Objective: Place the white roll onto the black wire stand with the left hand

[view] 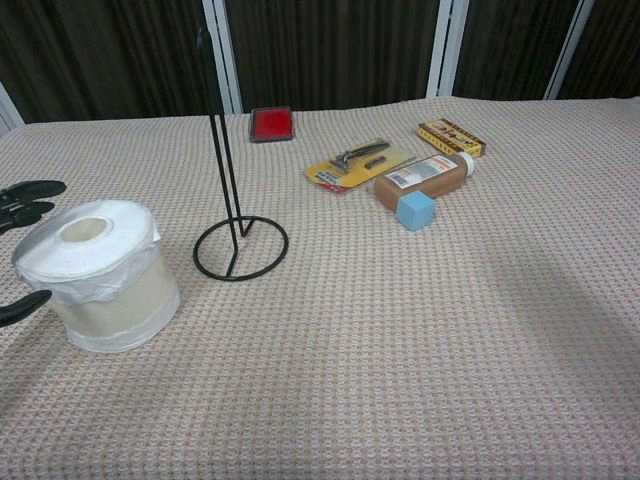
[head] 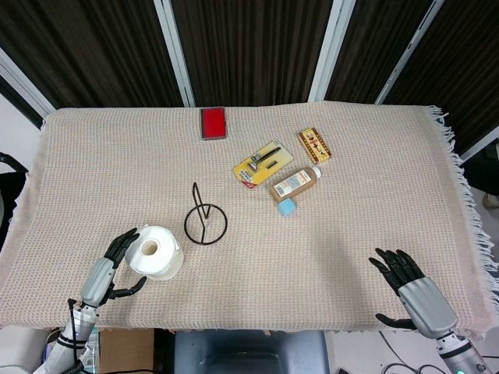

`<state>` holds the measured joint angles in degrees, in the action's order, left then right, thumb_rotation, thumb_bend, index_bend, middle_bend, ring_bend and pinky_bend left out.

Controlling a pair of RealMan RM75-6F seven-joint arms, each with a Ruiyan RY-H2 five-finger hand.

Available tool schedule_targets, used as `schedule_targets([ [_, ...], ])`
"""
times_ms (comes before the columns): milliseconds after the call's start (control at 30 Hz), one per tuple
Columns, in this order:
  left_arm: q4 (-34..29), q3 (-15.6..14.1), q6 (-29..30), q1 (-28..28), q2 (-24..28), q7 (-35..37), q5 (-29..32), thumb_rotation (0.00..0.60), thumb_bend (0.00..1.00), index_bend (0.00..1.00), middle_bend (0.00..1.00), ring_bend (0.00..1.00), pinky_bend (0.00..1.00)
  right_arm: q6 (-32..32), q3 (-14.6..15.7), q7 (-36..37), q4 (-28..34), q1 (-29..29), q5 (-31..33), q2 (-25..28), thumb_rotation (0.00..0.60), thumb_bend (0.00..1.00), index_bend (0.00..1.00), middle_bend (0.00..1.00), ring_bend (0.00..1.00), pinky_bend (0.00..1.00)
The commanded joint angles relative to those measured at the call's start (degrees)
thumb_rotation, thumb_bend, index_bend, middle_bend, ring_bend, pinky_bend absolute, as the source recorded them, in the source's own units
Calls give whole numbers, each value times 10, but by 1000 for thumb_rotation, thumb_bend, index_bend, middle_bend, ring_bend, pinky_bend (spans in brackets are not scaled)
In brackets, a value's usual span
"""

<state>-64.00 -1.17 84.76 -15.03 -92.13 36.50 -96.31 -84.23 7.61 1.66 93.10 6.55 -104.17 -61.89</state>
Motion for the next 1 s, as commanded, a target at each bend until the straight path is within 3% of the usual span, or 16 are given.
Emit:
schedule_targets([
  [33, -6, -3, -18, -5, 0, 8, 10, 600, 325, 0, 0, 0, 0, -1, 0, 0, 0, -1, -1, 0, 600, 63, 0, 0, 0, 0],
  [333, 1, 1, -45, -17, -16, 45, 29, 600, 317, 0, 0, 0, 20, -6, -1, 3, 0, -2, -1, 2, 600, 64, 0, 0, 0, 0],
  [600, 22, 31, -43, -19, -55, 38, 63, 600, 325, 2, 27, 15, 238, -8, -1, 7, 0, -4, -3, 4, 600, 64, 0, 0, 0, 0],
  [667, 26, 35, -45, -20, -62, 38, 69, 600, 344, 78, 148, 112, 372, -9, -1, 6, 0, -4, -3, 4, 600, 64, 0, 0, 0, 0],
  [733, 30, 41, -45, -20, -68, 37, 77, 600, 373, 231, 298, 253, 498, -8, -1, 6, 0, -4, -3, 4, 600, 64, 0, 0, 0, 0],
  [867, 32, 54, -41, -17, -78, 28, 92, 600, 528, 477, 561, 498, 710, -7, -1, 5, 1, -4, -3, 4, 600, 64, 0, 0, 0, 0],
  [1000, 29, 71, -25, -11, -87, 14, 108, 600, 668, 630, 721, 641, 850, -7, -1, 5, 1, -4, -3, 5, 600, 63, 0, 0, 0, 0],
])
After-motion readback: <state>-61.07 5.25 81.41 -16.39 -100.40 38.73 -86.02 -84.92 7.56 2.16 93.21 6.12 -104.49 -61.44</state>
